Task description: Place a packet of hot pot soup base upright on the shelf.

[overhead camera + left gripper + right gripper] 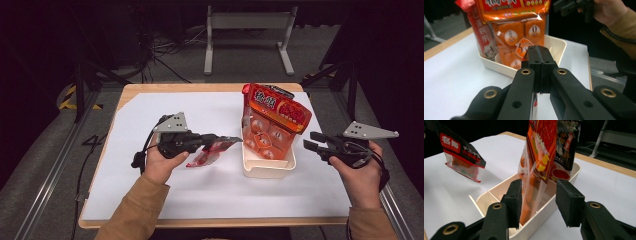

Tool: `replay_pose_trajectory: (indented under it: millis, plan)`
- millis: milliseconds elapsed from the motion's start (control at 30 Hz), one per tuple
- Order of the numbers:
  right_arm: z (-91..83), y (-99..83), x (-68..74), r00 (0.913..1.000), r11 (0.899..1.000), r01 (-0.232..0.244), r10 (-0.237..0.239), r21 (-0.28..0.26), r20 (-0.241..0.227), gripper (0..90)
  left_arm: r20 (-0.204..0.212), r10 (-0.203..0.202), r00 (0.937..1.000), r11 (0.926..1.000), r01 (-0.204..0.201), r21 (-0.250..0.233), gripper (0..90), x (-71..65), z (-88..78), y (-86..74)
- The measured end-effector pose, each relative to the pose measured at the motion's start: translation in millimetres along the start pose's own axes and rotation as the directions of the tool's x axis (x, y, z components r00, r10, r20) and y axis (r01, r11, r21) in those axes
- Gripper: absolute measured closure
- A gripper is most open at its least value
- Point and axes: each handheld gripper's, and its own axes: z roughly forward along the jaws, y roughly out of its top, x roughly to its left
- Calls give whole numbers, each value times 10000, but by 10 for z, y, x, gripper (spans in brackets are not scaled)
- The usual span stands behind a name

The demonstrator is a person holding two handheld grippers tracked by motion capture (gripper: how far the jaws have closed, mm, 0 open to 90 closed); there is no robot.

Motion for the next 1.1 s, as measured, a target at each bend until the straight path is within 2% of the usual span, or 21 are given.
replay_pose_trajectory:
  millis: [67, 233, 500, 733, 933, 1100]
  plan:
    - [-13, 21, 25, 9999, 9999, 104, -104, -40, -33, 578, -66, -13, 10000, 9999, 12, -157, 900, 6, -29, 3]
    - [-50, 97, 124, 9992, 9991, 369, -373, -217, -145, 601, 68, -123, 9999, 9989, 126, -457, 900, -10, -69, 11]
    - [-54, 203, 280, 9953, 9958, 782, -807, -479, -526, 608, 102, 95, 9999, 9971, -88, -751, 900, -76, -100, 63]
    - [53, 252, 385, 9882, 9940, 914, -980, -602, -1176, 603, 337, 181, 9993, 9942, -144, -1066, 900, -111, -125, 101]
    - [225, 313, 536, 9746, 9914, 1161, -1254, -603, -1855, 603, 628, 318, 9975, 9924, -240, -1203, 900, -182, -124, 140]
    - [364, 391, 665, 9600, 9881, 1360, -1494, -721, -2369, 599, 790, 459, 9958, 9921, -361, -1204, 900, -240, -122, 167]
